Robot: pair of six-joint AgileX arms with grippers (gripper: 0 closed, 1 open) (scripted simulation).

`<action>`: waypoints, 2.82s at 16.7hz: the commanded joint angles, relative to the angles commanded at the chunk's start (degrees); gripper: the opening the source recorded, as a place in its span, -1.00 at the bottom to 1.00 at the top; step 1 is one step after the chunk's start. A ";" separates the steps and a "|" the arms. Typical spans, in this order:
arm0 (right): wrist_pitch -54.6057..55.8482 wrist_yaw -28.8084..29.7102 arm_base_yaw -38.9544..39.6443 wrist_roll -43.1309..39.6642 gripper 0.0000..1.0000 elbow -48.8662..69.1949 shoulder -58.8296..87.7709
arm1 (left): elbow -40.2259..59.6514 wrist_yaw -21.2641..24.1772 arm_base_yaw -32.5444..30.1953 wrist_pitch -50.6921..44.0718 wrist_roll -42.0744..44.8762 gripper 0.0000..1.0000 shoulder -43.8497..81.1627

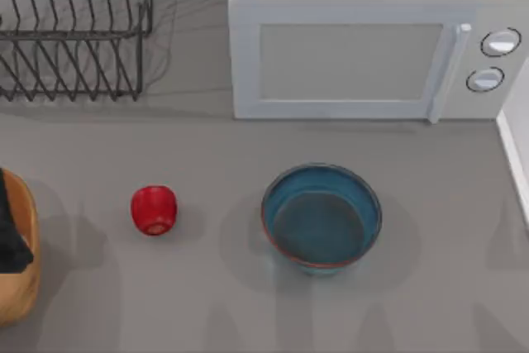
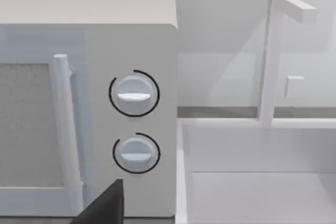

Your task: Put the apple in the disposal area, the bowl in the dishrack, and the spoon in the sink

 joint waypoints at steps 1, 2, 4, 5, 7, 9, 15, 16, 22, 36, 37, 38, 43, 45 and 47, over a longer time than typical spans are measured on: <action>0.00 0.00 0.00 0.00 1.00 0.00 0.00 | 0.00 0.00 0.00 0.00 0.00 1.00 0.00; 0.00 0.00 0.00 0.00 1.00 0.00 0.00 | 0.01 0.00 0.00 -0.01 -0.01 1.00 0.02; 0.00 0.00 0.00 0.00 1.00 0.00 0.00 | 1.42 0.23 -0.43 -1.08 -0.65 1.00 1.81; 0.00 0.00 0.00 0.00 1.00 0.00 0.00 | 2.83 0.44 -0.83 -2.12 -1.28 1.00 3.63; 0.00 0.00 0.00 0.00 1.00 0.00 0.00 | 6.94 1.00 -1.94 -5.07 -3.04 1.00 9.11; 0.00 0.00 0.00 0.00 1.00 0.00 0.00 | 12.42 1.74 -3.39 -8.96 -5.39 1.00 16.92; 0.00 0.00 0.00 0.00 1.00 0.00 0.00 | 32.86 4.68 -9.01 -23.63 -14.26 1.00 48.54; 0.00 0.00 0.00 0.00 1.00 0.00 0.00 | 36.43 5.19 -9.97 -26.16 -15.79 1.00 54.26; 0.00 0.00 0.00 0.00 1.00 0.00 0.00 | 56.16 7.88 -15.09 -39.73 -24.00 1.00 84.93; 0.00 0.00 0.00 0.00 1.00 0.00 0.00 | 66.42 9.50 -18.08 -46.51 -28.77 1.00 101.55; 0.00 0.00 0.00 0.00 1.00 0.00 0.00 | 65.90 9.49 -18.32 -45.15 -28.95 1.00 102.49; 0.00 0.00 0.00 0.00 1.00 0.00 0.00 | 65.24 9.45 -18.57 -43.28 -29.22 1.00 103.65; 0.00 0.00 0.00 0.00 1.00 0.00 0.00 | 61.66 9.29 -19.93 -33.15 -30.49 1.00 109.63; 0.00 0.00 0.00 0.00 1.00 0.00 0.00 | 61.49 9.28 -20.04 -32.67 -30.60 1.00 110.07; 0.00 0.00 0.00 0.00 1.00 0.00 0.00 | 61.49 9.28 -20.04 -32.67 -30.60 1.00 110.07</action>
